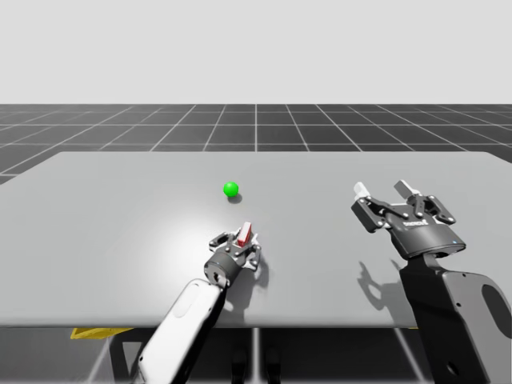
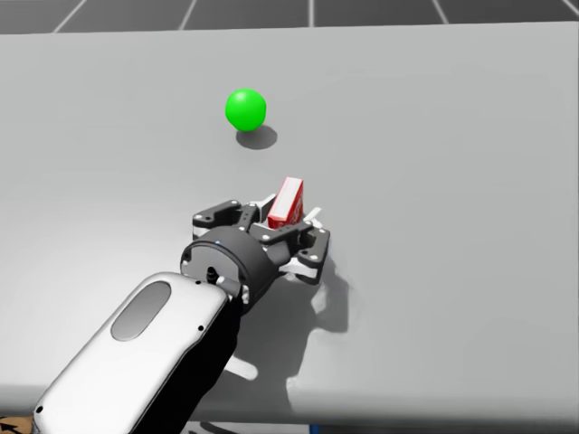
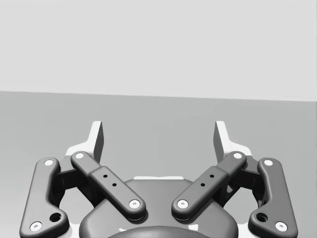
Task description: Watch the red light. When it turns green, pick up the object.
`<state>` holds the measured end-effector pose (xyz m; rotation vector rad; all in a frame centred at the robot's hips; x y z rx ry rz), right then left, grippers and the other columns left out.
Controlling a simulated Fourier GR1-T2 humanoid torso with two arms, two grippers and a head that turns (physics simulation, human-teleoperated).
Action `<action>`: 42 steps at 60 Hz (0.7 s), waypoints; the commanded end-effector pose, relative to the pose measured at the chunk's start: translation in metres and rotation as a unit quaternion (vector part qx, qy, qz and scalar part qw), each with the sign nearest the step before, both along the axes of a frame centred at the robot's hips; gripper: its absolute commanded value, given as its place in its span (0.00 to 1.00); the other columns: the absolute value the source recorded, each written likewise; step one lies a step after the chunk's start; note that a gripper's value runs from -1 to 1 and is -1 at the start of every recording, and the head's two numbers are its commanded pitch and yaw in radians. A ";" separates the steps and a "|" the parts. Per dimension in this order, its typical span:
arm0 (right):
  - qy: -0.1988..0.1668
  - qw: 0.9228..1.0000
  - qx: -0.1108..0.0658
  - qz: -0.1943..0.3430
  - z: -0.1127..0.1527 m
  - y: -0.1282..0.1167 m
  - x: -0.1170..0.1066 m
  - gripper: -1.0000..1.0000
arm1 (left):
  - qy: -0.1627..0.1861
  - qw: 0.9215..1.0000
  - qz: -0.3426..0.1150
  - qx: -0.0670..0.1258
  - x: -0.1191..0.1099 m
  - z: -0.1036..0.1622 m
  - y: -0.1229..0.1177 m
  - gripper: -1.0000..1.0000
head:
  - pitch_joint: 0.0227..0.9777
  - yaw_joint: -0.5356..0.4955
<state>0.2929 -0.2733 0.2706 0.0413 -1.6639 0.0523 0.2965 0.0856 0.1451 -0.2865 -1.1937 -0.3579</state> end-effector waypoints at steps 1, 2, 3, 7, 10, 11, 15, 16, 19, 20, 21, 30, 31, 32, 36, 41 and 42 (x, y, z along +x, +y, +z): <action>-0.002 1.000 0.001 -0.002 0.001 -0.001 -0.001 0.00 | 0.011 1.000 0.002 0.007 0.000 -0.007 0.000 0.96 | 0.85 0.57; -0.002 1.000 0.001 -0.002 0.001 -0.001 -0.001 0.00 | 0.011 1.000 0.001 0.008 -0.001 -0.007 0.000 0.96 | 0.85 0.57; -0.002 1.000 0.001 -0.002 0.001 -0.001 -0.001 0.00 | 0.011 1.000 0.001 0.008 -0.001 -0.007 0.000 0.96 | 0.85 0.57; -0.003 1.000 0.001 -0.002 0.002 -0.001 -0.001 0.00 | 0.013 1.000 -0.002 0.008 -0.002 -0.008 0.000 0.98 | 0.84 0.57; -0.003 1.000 0.001 -0.003 0.002 -0.001 -0.001 0.00 | 0.013 1.000 -0.002 0.008 -0.002 -0.009 0.000 0.98 | 0.83 0.57; -0.004 1.000 0.001 -0.003 0.002 -0.001 -0.001 0.00 | 0.013 1.000 -0.002 0.008 -0.002 -0.009 0.000 0.98 | 0.83 0.57; -0.005 1.000 0.001 -0.004 0.003 -0.002 -0.002 0.00 | 0.013 1.000 -0.003 0.007 -0.002 -0.009 0.001 0.98 | 0.78 0.57; -0.005 1.000 0.001 -0.004 0.003 -0.002 -0.002 0.00 | 0.012 1.000 -0.003 0.007 -0.002 -0.009 0.001 0.97 | 0.77 0.57; -0.005 1.000 0.001 -0.004 0.003 -0.002 -0.002 0.00 | 0.012 1.000 -0.004 0.007 -0.002 -0.009 0.001 0.97 | 0.72 0.56; -0.005 1.000 0.001 -0.004 0.003 -0.002 -0.002 0.00 | 0.012 1.000 -0.005 0.007 -0.003 -0.009 0.001 0.97 | 0.69 0.56; -0.005 1.000 0.001 -0.004 0.003 -0.002 -0.001 0.00 | 0.012 1.000 -0.005 0.007 -0.003 -0.010 0.001 0.97 | 0.68 0.56; -0.005 1.000 0.001 -0.005 0.002 -0.002 -0.001 0.00 | 0.011 1.000 -0.007 0.010 -0.003 -0.012 0.001 0.97 | 0.54 0.56; -0.006 1.000 0.001 -0.005 0.002 -0.002 -0.001 0.00 | 0.011 1.000 -0.006 0.010 -0.003 -0.012 0.001 0.97 | 0.53 0.56; -0.006 1.000 0.000 -0.005 0.002 -0.002 -0.001 0.00 | 0.010 1.000 -0.006 0.010 -0.003 -0.012 0.001 0.98 | 0.52 0.56; -0.006 1.000 0.000 -0.005 0.002 -0.002 -0.001 0.00 | 0.009 1.000 -0.006 0.010 -0.003 -0.012 0.000 0.97 | 0.48 0.56; -0.005 1.000 -0.001 -0.005 0.002 -0.002 -0.001 0.00 | 0.008 1.000 -0.007 0.010 -0.003 -0.011 0.000 0.98 | 0.45 0.57; -0.005 1.000 -0.001 -0.005 0.002 -0.002 -0.001 0.00 | 0.007 1.000 -0.007 0.010 -0.003 -0.011 0.000 0.97 | 0.44 0.57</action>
